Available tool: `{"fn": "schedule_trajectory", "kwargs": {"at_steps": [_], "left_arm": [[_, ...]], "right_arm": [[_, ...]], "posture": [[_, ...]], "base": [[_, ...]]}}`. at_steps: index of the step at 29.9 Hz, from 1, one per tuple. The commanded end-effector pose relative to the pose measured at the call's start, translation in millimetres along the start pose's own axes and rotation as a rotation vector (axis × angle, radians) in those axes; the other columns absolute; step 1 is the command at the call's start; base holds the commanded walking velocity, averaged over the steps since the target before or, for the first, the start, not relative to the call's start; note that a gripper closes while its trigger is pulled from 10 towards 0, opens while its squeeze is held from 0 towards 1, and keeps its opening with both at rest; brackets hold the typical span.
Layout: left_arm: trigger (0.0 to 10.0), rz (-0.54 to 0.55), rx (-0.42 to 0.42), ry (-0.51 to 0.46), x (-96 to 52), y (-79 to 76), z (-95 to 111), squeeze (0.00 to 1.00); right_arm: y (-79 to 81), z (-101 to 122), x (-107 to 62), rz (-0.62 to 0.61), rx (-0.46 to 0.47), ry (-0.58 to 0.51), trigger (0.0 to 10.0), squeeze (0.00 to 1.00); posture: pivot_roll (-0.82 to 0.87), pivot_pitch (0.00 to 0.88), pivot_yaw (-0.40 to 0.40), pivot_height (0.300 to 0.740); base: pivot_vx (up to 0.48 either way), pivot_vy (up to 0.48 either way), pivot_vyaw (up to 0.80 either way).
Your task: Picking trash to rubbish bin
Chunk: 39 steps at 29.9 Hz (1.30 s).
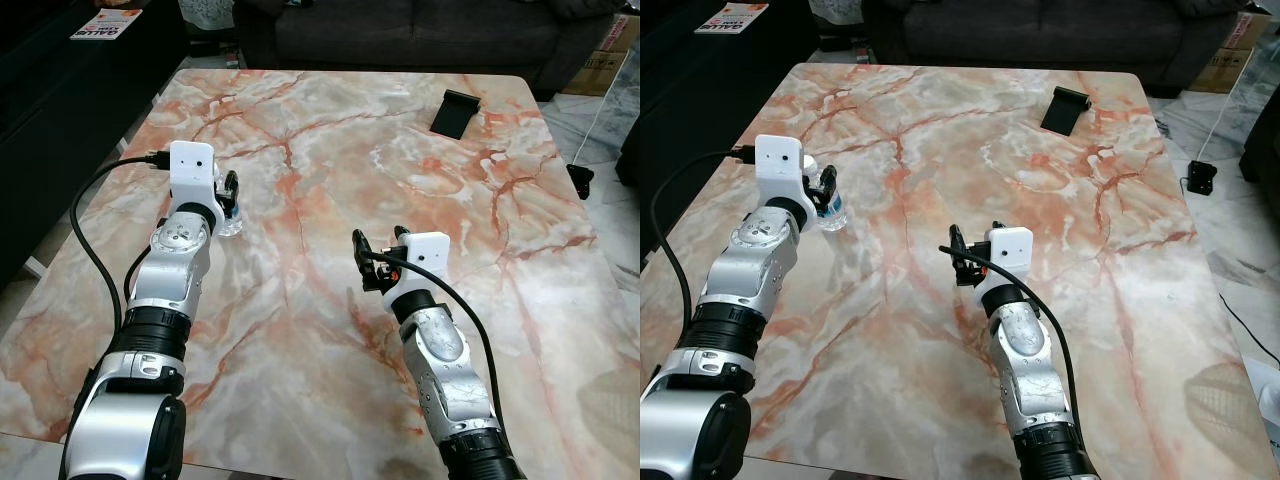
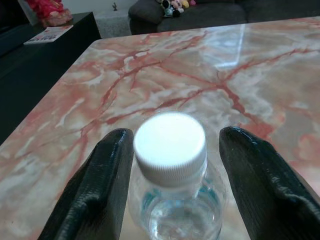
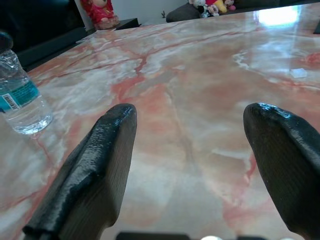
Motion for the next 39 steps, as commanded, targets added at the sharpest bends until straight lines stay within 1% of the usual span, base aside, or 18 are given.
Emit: {"fn": "schedule_trajectory", "kwargs": {"at_steps": [1, 3, 6, 9, 10, 11, 12, 13, 14, 15, 16, 19, 20, 28, 30, 31, 33, 39], "left_arm": [[10.0, -0.005, -0.005, -0.025, 2.5, -0.5, 7.8, 0.0], [10.0, -0.01, 0.005, -0.045, 4.3, -1.6, 14.4, 0.0], [10.0, -0.012, 0.008, -0.053, 5.4, -2.4, 17.3, 0.0], [10.0, -0.012, 0.009, -0.046, 6.5, -2.6, 16.0, 0.0], [5.8, -0.006, 0.007, -0.035, 6.6, -1.6, 13.3, 0.0], [2.2, -0.004, 0.01, -0.025, 6.4, -1.2, 11.2, 0.0], [2.2, -0.004, 0.013, -0.021, 6.3, -1.0, 10.1, 0.0], [0.8, -0.004, 0.014, -0.019, 6.2, -0.9, 9.4, 0.0], [0.5, 0.003, 0.013, -0.008, 6.1, 0.1, 7.1, 0.0], [1.8, 0.004, 0.016, -0.003, 6.1, 0.4, 6.2, 0.0], [1.8, 0.005, 0.017, -0.001, 6.1, 0.5, 5.9, 0.0], [9.8, 0.009, 0.018, -0.002, 6.7, 1.2, 6.0, 0.0], [10.0, 0.01, 0.018, -0.002, 6.7, 1.4, 6.0, 0.0], [10.0, 0.014, 0.022, 0.002, 8.0, 2.4, 5.0, 0.0], [10.0, 0.018, 0.028, 0.016, 8.1, 3.1, 2.2, 0.0], [9.1, 0.017, 0.027, 0.018, 8.1, 3.2, 1.6, 0.0], [0.0, 0.023, 0.02, 0.01, 8.0, 4.5, 2.6, 0.0], [0.0, 0.021, 0.021, -0.016, 8.2, 5.9, 9.1, 0.0]], "right_arm": [[5.6, -0.1, -1.4, 0.016, 0.003, -0.005, 10.0, 0.0], [6.2, -0.3, -1.6, 0.017, 0.003, -0.005, 10.0, 0.0], [6.3, -0.5, -1.6, 0.017, 0.003, -0.005, 10.0, 0.0], [6.1, -0.4, -1.2, 0.016, 0.003, -0.004, 10.0, 0.0], [5.3, 0.2, -0.9, 0.015, 0.003, -0.006, 10.0, 0.0], [4.6, 0.5, -0.9, 0.013, 0.002, -0.006, 10.0, 0.0], [4.4, 0.4, -1.0, 0.012, 0.001, -0.006, 10.0, 0.0], [4.2, 0.3, -1.0, 0.012, 0.001, -0.006, 10.0, 0.0], [3.2, 0.1, -1.5, 0.01, 0.001, -0.005, 10.0, 0.0], [2.8, -0.2, -1.6, 0.009, 0.0, -0.004, 10.0, 0.0], [2.7, -0.3, -1.6, 0.009, 0.0, -0.004, 10.0, 0.0], [2.4, -0.2, -1.2, 0.008, 0.0, -0.003, 10.0, 0.0], [2.3, -0.2, -1.2, 0.008, 0.0, -0.003, 10.0, 0.0], [2.2, 0.1, -0.9, 0.008, 0.0, -0.004, 10.0, 0.0], [2.2, -0.1, -0.9, 0.007, 0.001, -0.003, 10.0, 0.0], [2.1, -0.1, -0.8, 0.007, 0.001, -0.003, 10.0, 0.0], [2.1, -0.1, -0.5, 0.007, 0.002, -0.004, 10.0, 0.0], [2.4, 0.5, 2.3, 0.009, 0.002, -0.006, 10.0, 0.0]], "posture": [[0.04, 0.144, 0.042, 0.74], [0.04, 0.137, 0.043, 0.74], [0.04, 0.136, 0.043, 0.74], [0.04, 0.139, 0.043, 0.74], [0.04, 0.141, 0.044, 0.74], [0.04, 0.144, 0.044, 0.74], [0.04, 0.145, 0.044, 0.74], [0.04, 0.145, 0.044, 0.74], [0.04, 0.147, 0.044, 0.74], [0.04, 0.149, 0.043, 0.74], [0.04, 0.149, 0.043, 0.74], [0.04, 0.151, 0.042, 0.74], [0.04, 0.151, 0.042, 0.74], [0.04, 0.152, 0.042, 0.74], [0.05, 0.155, 0.042, 0.74], [0.05, 0.155, 0.042, 0.74], [0.04, 0.154, 0.041, 0.74], [0.05, 0.146, 0.038, 0.74]], "base": [[0.0, 0.0, 0.0], [0.0, 0.0, 0.0], [0.0, 0.0, 0.0], [0.0, 0.0, 0.0], [0.0, 0.0, 0.0], [0.0, 0.0, 0.0], [0.0, 0.0, 0.0], [0.0, 0.0, 0.0], [0.0, 0.0, 0.0], [0.0, 0.0, 0.0], [0.0, 0.0, 0.0], [0.0, 0.0, 0.0], [0.0, 0.0, 0.0], [0.0, 0.0, 0.0], [0.0, 0.0, 0.0], [0.0, 0.0, 0.0], [0.0, 0.0, 0.0], [0.0, 0.0, 0.0]]}}
Point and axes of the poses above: a point about 5 cm out from each wrist's last joint towards the gripper, its own x axis pointing out of the wrist towards the gripper, its own z axis along the axis of the wrist's last joint, y = z × x, the point moved 5 cm from there along x, pointing out of the wrist towards the gripper, and after that the axes turned 6 degrees about -x, right-handed, at the moved point
